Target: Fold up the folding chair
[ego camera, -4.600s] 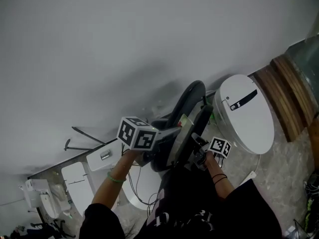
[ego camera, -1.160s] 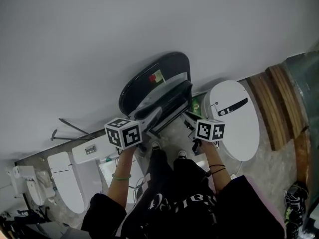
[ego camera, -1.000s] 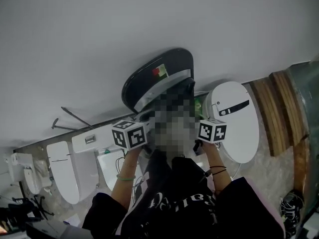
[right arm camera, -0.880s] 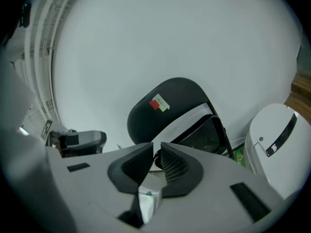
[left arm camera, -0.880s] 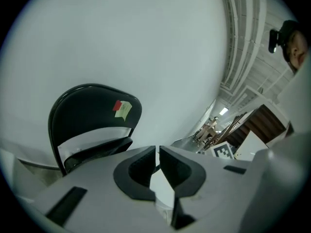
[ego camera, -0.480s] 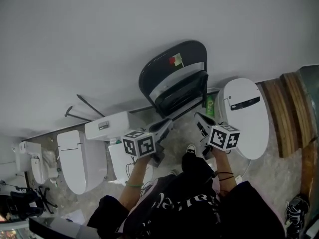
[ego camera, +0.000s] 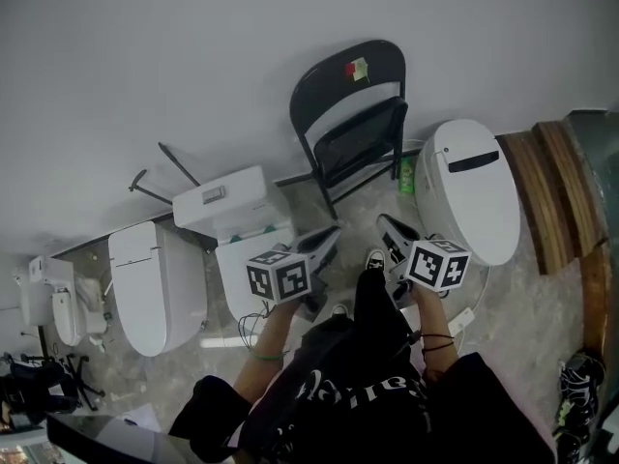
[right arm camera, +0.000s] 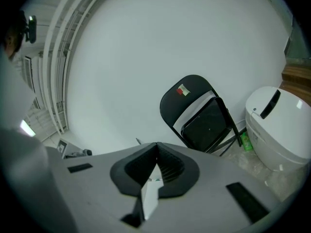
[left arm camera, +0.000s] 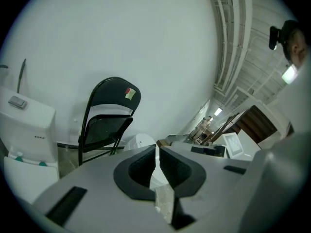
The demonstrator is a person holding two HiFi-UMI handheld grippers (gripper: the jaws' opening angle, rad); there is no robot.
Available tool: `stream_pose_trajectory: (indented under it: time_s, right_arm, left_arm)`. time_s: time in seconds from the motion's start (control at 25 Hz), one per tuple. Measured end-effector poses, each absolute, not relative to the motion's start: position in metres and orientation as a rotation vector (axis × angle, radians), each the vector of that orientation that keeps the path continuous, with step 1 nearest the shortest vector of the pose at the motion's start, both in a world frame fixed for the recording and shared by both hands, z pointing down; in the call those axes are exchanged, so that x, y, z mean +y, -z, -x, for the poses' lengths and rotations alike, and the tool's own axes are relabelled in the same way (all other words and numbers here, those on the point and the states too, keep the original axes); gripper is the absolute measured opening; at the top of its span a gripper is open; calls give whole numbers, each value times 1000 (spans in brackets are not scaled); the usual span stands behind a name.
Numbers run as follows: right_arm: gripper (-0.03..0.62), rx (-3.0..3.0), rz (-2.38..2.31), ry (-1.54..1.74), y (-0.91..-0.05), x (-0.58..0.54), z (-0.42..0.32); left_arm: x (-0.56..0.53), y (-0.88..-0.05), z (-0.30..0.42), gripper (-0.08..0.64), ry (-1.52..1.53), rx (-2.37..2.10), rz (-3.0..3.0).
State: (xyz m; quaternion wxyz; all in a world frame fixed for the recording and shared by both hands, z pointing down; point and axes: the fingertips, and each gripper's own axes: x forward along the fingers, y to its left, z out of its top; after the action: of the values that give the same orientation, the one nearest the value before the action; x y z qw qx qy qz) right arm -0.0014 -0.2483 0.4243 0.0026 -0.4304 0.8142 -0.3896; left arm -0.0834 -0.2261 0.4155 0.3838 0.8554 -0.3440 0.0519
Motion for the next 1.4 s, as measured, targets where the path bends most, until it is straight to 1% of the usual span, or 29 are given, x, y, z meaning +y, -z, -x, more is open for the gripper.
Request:
stream_pose_trajectory:
  time_s: [0.2,0.4,0.68,0.96,1.24,1.4]
  right_arm:
    - [15,2523,1392,1235,-426,-177,10]
    - [14,2505,1442,1210,-418,-127,-1]
    - [15,2521,1457,1163,-410,-77,-37]
    - [15,2607,1372,1155,-399,-14,-69]
    - [14,2657,1275,1180,-399,51,-114]
    - [14,2653,1230,1232,-409,81,-118]
  left_arm:
    - [-164,-423,84,26,-160,-803,-2191]
    - [-123,-420,71,26,-150,-749,-2193]
    - [-84,-401,32,26,-107,-769,-2238]
    - [-15,-392,-17,27,-68,-815,-2230]
    - [60,-421,-57,27,-42,-901,-2134]
    - [93,-429,-56,26,-46,-943,-2097]
